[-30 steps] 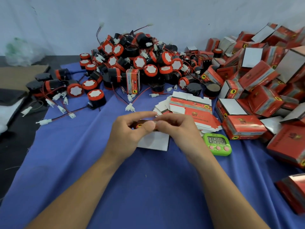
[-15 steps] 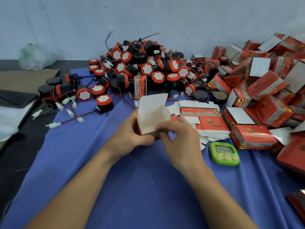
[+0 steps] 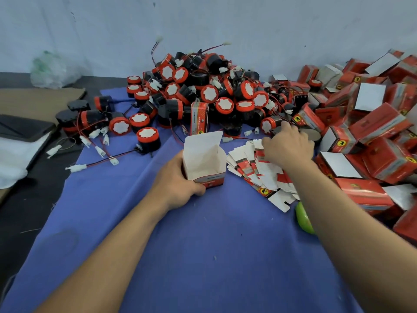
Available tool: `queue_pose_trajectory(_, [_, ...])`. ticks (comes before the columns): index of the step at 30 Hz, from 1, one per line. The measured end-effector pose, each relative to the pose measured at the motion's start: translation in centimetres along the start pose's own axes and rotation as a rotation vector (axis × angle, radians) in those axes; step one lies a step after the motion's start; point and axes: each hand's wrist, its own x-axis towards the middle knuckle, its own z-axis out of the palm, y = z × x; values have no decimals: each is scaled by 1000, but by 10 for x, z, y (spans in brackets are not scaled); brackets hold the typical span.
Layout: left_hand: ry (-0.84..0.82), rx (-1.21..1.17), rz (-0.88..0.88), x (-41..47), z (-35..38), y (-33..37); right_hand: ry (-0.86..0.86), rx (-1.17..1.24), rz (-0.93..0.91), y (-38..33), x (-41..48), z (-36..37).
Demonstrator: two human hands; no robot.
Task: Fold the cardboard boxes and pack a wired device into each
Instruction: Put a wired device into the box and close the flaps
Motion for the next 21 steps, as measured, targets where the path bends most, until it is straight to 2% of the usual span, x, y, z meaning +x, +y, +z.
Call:
queue_pose_trajectory(3, [0,6,14,-1,1,1,-57,-91,31,6,27,6])
queue_pose_trajectory(9, [6,22,17,-1,3,-1,48,98,110,10,47,13])
queue_pose_trajectory(12, [0,19,15,-3,2,1,164,235,22,13,42,9])
queue_pose_trajectory(15, [-6,20,23,-4,2,4,367,532,-138,7,24,-11])
queue_pose_trajectory(17, [-7,20,28,-3,3,4,417,749,-181,1,6,-30])
queue_pose_trajectory(19, [-4,24,33,-3,3,4,300,1135,-106,-3,-14,-45])
queue_pose_trajectory(21, [-1,27,33,-4,3,3,-13,1590,65,2,-36,-49])
